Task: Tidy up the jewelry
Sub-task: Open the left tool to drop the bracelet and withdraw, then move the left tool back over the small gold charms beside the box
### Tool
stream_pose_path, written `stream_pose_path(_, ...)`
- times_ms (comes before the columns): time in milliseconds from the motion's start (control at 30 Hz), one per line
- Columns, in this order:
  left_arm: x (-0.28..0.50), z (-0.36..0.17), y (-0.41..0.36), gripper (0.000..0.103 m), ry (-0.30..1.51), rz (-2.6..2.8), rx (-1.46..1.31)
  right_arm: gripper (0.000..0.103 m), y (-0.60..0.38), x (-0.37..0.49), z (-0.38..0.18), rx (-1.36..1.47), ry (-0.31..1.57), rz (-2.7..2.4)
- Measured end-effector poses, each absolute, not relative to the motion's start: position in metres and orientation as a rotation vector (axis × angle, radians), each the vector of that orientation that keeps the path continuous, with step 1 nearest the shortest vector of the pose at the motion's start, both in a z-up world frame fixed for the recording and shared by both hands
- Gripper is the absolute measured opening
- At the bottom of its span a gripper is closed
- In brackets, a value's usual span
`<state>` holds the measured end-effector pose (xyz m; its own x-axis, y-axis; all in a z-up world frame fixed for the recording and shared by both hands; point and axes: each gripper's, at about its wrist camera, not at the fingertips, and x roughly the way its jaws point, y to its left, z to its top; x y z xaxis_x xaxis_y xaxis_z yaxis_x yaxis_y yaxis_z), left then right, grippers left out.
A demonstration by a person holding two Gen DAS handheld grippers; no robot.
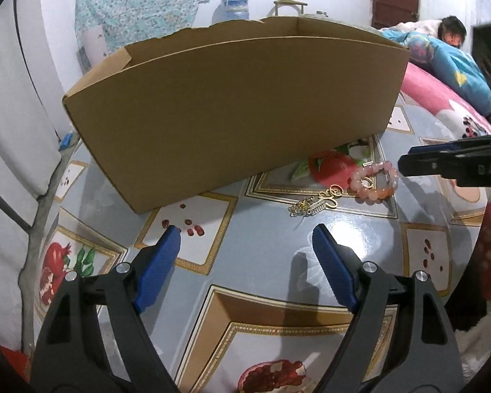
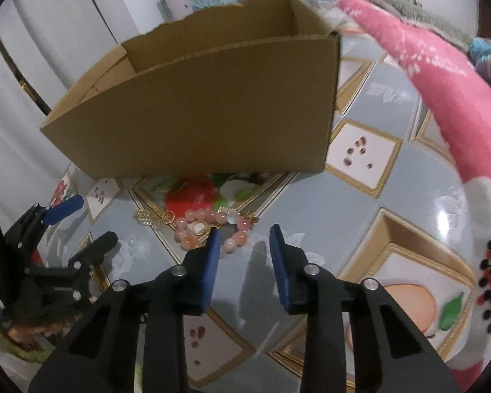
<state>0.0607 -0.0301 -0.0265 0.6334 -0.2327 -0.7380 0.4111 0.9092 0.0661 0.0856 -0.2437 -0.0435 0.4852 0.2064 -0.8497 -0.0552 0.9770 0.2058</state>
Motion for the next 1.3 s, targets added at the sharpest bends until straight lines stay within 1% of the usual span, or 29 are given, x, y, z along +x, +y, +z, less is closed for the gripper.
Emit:
stream_pose_path(200,0.063,-0.033,-0.035,0.079,0.815,-0.384,0.236,0.027,-0.234,0.095,-0.047,0.141,1.095,0.098)
stream_pose_path(233,0.064,-0.034,-0.034,0.079,0.818,-0.384,0.235,0.022,-0.23,0.095,-0.048,0.123,1.102,0.091)
stream_pose_path(267,0.064,-0.035,-0.034,0.079,0.821,-0.385,0.231,0.016,-0.228,0.096,-0.049,0.116,1.109,0.093)
stream_pose_path(300,0.065,-0.036,-0.033,0.079,0.828,-0.386,0.222,0.014,-0.224,0.094,-0.05,0.101,1.121,0.092)
stream_pose_path(333,0.066,-0.037,-0.032,0.079,0.832,-0.388,0.214,0.01,-0.219,0.093,-0.049,0.073,1.117,0.082)
stream_pose_path(367,0.067,-0.037,-0.03,0.079,0.835,-0.389,0.202,0.01,-0.214,0.092,-0.049,0.033,1.115,0.07)
stream_pose_path(500,0.07,-0.039,-0.024,0.079,0.842,-0.381,0.167,0.01,-0.213,0.087,-0.045,0.054,1.105,0.093)
stream_pose_path(733,0.071,-0.04,-0.019,0.079,0.843,-0.364,0.16,0.009,-0.215,0.075,0.01,0.111,0.965,0.179)
stream_pose_path(867,0.072,-0.039,-0.019,0.079,0.844,-0.358,0.16,0.009,-0.227,0.076,0.025,0.081,0.907,0.126)
stream_pose_path(1067,0.072,-0.039,-0.017,0.079,0.851,-0.341,0.157,0.01,-0.259,0.095,0.017,0.146,0.893,0.059)
stream_pose_path(1300,0.065,-0.039,-0.012,0.079,0.847,-0.338,0.155,0.011,-0.306,0.101,-0.027,0.261,1.007,-0.078)
